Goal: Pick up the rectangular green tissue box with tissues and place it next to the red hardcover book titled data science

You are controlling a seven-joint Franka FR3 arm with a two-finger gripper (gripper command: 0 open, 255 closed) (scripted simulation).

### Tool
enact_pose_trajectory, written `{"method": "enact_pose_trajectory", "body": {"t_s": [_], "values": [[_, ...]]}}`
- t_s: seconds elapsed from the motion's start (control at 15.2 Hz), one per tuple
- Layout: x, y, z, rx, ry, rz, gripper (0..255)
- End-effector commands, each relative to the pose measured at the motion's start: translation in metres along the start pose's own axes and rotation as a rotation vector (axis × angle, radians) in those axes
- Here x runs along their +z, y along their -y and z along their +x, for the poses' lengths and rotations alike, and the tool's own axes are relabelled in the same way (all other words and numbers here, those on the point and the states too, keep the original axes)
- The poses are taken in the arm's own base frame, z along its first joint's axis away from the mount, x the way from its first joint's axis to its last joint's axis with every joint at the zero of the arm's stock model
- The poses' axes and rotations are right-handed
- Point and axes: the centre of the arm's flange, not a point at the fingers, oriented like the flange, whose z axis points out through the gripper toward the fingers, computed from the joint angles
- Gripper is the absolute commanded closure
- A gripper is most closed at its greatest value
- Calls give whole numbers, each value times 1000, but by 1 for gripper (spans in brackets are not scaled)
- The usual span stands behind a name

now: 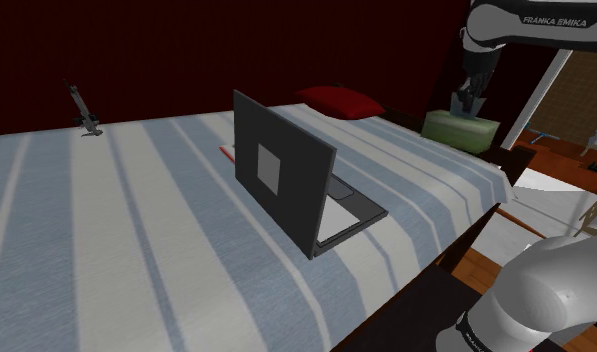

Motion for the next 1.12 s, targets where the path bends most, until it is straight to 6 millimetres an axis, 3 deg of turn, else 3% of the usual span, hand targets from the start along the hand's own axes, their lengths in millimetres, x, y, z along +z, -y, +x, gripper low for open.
{"method": "enact_pose_trajectory", "body": {"t_s": [0.0, 0.73, 1.06], "values": [[-10, -6, -2, 0, -1, -1, 255], [-62, -29, -5, 0, -1, -1, 255], [-61, 16, 43, 0, -1, -1, 255]]}}
